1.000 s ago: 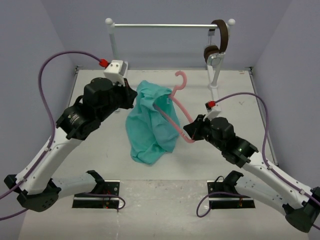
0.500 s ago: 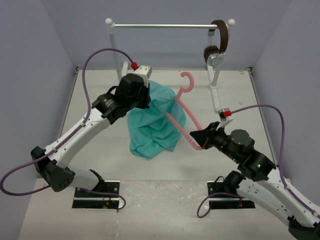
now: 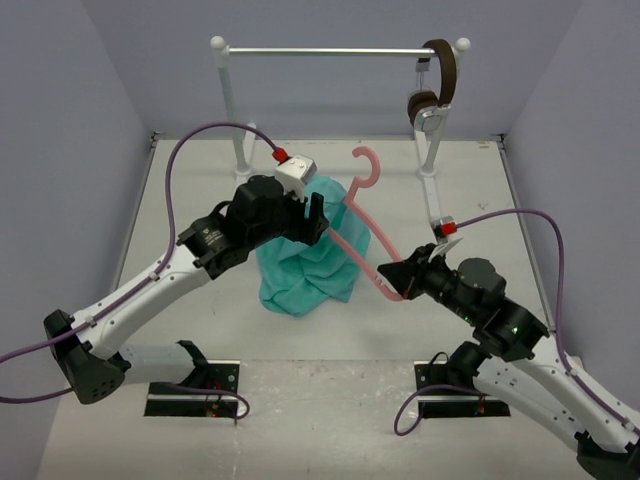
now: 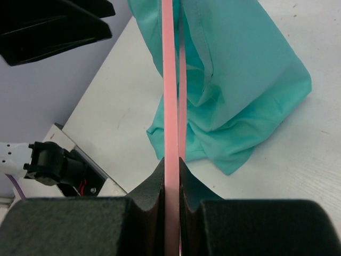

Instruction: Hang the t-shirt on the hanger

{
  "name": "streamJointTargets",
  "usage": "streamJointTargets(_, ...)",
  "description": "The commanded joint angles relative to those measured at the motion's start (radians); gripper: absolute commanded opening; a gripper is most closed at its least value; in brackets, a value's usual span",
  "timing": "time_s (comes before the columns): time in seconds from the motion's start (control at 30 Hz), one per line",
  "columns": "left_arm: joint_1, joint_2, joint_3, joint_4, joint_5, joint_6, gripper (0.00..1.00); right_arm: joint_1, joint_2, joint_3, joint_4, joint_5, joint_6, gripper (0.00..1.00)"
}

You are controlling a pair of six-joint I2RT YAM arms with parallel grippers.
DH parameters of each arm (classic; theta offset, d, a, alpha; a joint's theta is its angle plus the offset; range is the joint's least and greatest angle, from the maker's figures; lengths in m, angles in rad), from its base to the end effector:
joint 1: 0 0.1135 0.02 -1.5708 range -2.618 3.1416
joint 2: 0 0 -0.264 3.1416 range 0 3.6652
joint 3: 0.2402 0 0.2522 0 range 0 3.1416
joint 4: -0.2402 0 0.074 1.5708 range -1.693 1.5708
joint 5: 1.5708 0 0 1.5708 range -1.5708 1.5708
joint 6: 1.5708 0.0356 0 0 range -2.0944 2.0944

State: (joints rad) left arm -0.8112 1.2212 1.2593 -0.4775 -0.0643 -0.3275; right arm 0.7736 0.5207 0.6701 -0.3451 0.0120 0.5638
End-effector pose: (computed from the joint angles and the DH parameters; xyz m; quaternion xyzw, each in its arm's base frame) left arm 0.1884 -0.1951 0.3842 0.1854 0.8233 -0.2659 0.4658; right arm 0.0946 0.0918 0.3193 -0.0771 0.7689 0.3898 0.5008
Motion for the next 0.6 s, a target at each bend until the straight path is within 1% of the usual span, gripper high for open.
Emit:
streamJointTargets(0.0, 0.003, 0.024, 0.046, -0.051, -0.24, 0.024, 0.73, 0.003, -0.021, 0.063, 0.052, -0.018, -0.035, 0.0)
streamJointTargets(0.03, 0.003, 0.024, 0.047, -0.058, -0.247, 0.025, 0.75, 0.003, -0.023, 0.066, 0.044, -0.017, -0.039, 0.0)
streamJointTargets(0.1, 0.003, 0.014, 0.039, -0.085, -0.262, 0.024, 0.82, 0.003, -0.024, 0.077, 0.026, -0.015, -0.044, 0.0)
streamJointTargets(0.17, 0.003, -0.002, 0.022, -0.09, -0.272, 0.025, 0.82, 0.003, -0.024, 0.085, 0.017, -0.026, -0.051, 0.0)
streamJointTargets(0.27, 0.004, -0.038, -0.018, -0.064, -0.3, 0.058, 0.79, 0.003, -0.026, 0.098, 0.0, -0.054, -0.068, 0.0)
streamJointTargets(0.37, 0.004, -0.057, -0.029, -0.034, -0.29, 0.112, 0.74, 0.003, -0.031, 0.103, -0.01, -0.074, -0.079, 0.0)
streamJointTargets(0.5, 0.017, -0.036, -0.022, -0.027, -0.311, 0.176, 0.73, 0.003, -0.031, 0.128, -0.029, -0.137, -0.101, 0.0)
streamJointTargets(0.53, 0.024, -0.02, -0.012, -0.031, -0.299, 0.18, 0.72, 0.003, -0.034, 0.132, -0.035, -0.15, -0.106, 0.0)
streamJointTargets(0.57, 0.036, -0.008, -0.004, -0.033, -0.275, 0.182, 0.65, 0.003, -0.038, 0.139, -0.038, -0.163, -0.11, 0.0)
